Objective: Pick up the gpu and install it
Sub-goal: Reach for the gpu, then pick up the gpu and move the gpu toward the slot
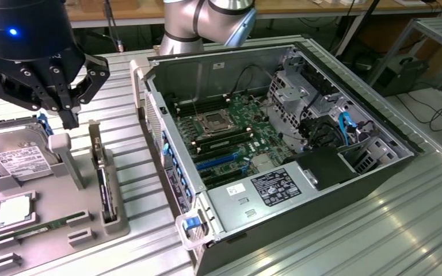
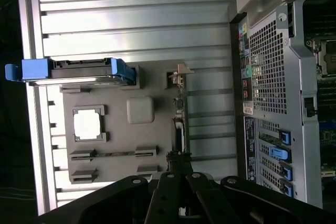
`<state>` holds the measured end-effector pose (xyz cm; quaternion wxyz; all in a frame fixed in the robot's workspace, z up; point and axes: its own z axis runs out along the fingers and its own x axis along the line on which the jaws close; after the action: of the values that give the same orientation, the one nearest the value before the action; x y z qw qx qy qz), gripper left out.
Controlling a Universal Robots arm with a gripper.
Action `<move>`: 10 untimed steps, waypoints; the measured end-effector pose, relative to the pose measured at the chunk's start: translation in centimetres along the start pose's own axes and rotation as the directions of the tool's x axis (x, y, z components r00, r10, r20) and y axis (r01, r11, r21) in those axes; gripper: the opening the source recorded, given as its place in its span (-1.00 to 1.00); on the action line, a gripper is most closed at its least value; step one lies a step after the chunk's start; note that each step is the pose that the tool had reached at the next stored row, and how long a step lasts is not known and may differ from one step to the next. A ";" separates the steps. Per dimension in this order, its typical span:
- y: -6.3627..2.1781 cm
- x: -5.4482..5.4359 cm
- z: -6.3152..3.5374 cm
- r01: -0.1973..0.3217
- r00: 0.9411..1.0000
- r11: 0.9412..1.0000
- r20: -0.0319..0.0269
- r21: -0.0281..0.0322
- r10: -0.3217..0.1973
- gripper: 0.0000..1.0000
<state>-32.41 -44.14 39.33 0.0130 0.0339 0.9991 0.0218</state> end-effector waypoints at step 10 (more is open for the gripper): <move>0.00 0.0 0.00 0.000 1.000 1.000 0.000 0.000 0.000 -0.79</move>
<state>-32.41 -44.14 39.33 0.0130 0.0339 0.9991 0.0218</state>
